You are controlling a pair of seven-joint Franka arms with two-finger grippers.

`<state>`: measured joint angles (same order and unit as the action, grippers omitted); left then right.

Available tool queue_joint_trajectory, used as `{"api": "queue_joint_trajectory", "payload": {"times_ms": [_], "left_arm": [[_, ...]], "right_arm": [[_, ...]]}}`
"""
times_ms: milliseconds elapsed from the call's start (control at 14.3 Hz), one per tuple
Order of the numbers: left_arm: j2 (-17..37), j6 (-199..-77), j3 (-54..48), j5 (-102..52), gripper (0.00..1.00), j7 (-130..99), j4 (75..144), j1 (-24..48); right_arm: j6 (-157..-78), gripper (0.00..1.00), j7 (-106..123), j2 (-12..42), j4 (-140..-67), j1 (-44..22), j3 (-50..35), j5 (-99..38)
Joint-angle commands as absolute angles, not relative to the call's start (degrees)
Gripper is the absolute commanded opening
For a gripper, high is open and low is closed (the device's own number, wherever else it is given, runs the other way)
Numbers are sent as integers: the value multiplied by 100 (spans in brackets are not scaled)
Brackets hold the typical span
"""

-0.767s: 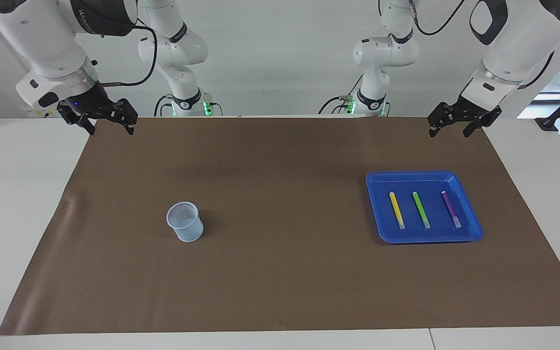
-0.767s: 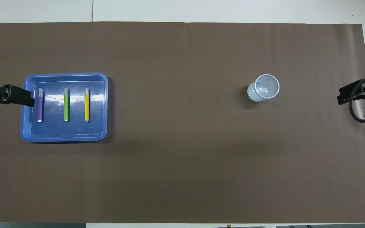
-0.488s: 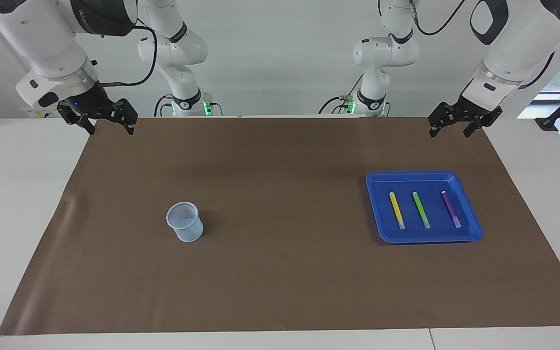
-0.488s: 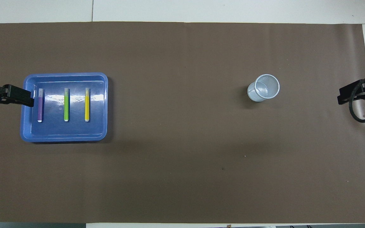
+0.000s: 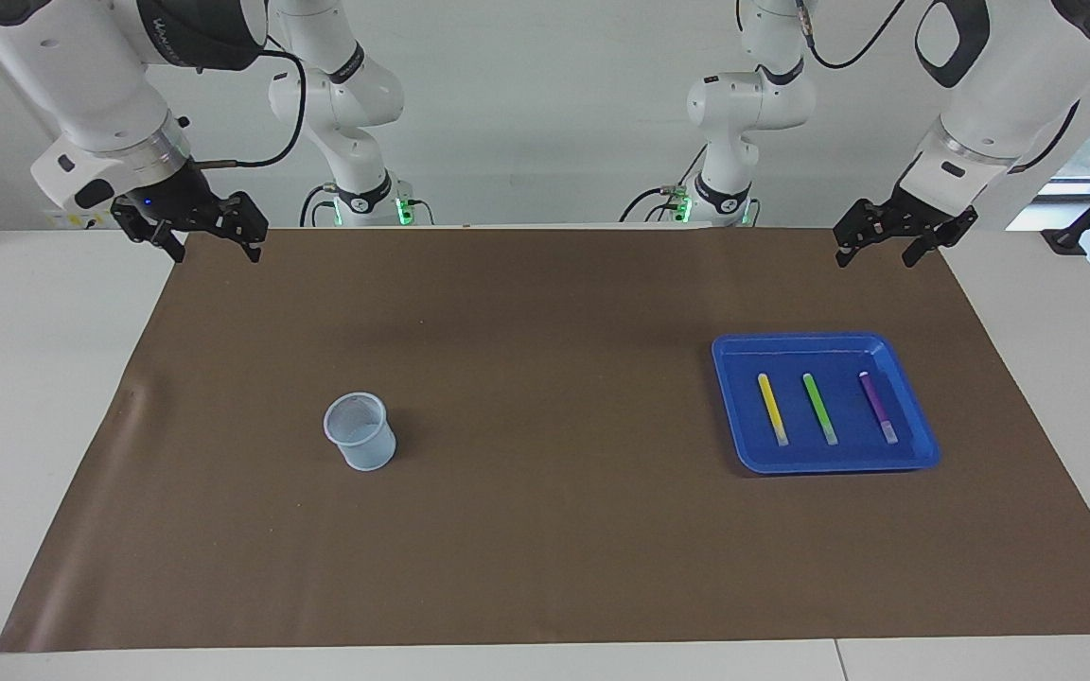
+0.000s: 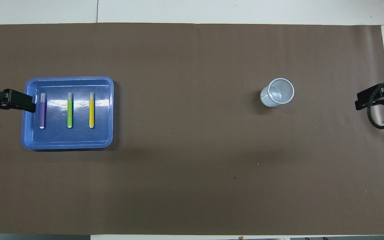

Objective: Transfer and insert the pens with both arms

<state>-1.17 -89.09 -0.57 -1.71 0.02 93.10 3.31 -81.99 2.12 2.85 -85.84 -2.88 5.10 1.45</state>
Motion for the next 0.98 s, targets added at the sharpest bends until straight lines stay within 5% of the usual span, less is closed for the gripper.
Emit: {"api": "queue_joint_trajectory", "payload": {"times_ms": [0, 418, 906], "left_arm": [[-281, -9368, -88, -105, 100, -61, 9737, 351], [-97, -10809, -106, -105, 100, -167, 10748, 536], [843, -12531, -105, -105, 100, -290, 11347, 712]], "right_arm": [[-8218, 100, 343, 176, -8710, -290, 519, 149], [-8218, 100, 351, 176, -8710, -290, 519, 149], [-8218, 100, 343, 176, -8710, -290, 519, 149]]}}
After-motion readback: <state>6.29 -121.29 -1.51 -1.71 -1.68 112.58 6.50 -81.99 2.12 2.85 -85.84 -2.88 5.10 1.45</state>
